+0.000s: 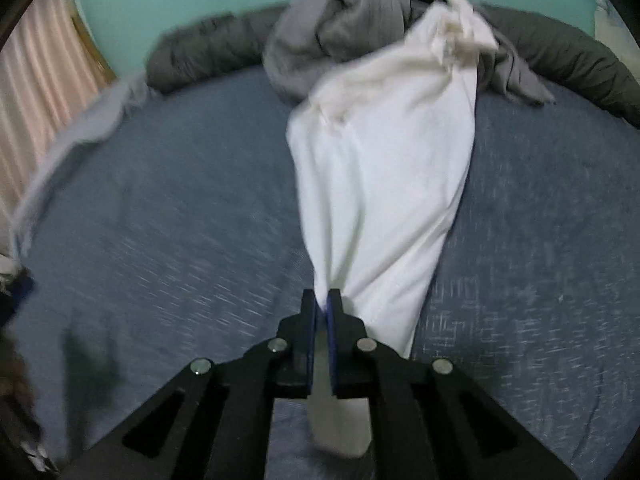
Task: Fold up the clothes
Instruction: 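Pull the white T-shirt off the blanket and drop it onto the bed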
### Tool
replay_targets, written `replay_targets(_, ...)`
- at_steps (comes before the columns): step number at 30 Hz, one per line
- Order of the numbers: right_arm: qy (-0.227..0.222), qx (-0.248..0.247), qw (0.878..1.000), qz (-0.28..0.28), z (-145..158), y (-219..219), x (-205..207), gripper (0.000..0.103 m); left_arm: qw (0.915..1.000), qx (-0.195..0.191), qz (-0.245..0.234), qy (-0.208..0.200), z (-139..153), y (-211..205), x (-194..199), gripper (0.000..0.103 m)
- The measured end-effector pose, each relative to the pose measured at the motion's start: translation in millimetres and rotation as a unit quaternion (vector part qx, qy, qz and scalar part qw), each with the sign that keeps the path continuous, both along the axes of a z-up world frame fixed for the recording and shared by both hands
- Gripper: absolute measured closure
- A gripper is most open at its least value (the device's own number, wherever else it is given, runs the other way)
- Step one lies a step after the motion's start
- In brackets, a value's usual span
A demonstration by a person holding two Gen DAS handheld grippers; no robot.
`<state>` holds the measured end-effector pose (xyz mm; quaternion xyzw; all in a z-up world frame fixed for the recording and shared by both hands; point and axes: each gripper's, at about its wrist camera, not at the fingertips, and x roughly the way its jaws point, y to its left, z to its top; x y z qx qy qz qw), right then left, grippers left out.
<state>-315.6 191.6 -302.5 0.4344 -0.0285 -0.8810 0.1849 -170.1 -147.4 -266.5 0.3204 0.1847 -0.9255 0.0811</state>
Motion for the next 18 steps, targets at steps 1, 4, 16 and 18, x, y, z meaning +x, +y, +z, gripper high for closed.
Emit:
replay_targets(1, 0.011, -0.008, 1.0, 0.003, 15, 3, 6, 0.098, 1.0, 0.003, -0.005, 0.001, 3, 3, 2, 0.0)
replay_targets(4, 0.039, -0.025, 0.999, 0.012, 56, 9, 21, 0.099, 0.9995, 0.021, -0.019, 0.011, 19, 13, 10, 0.0)
replay_targets(16, 0.154, -0.057, 0.986, 0.04, 230, 25, 100, 0.099, 0.9962, 0.017, -0.082, 0.024, 121, 54, 68, 0.0)
replay_targets(18, 0.172, -0.06, 0.982, 0.045, 259, 27, 114, 0.099, 0.9956, 0.007, -0.087, 0.035, 146, 59, 80, 0.0)
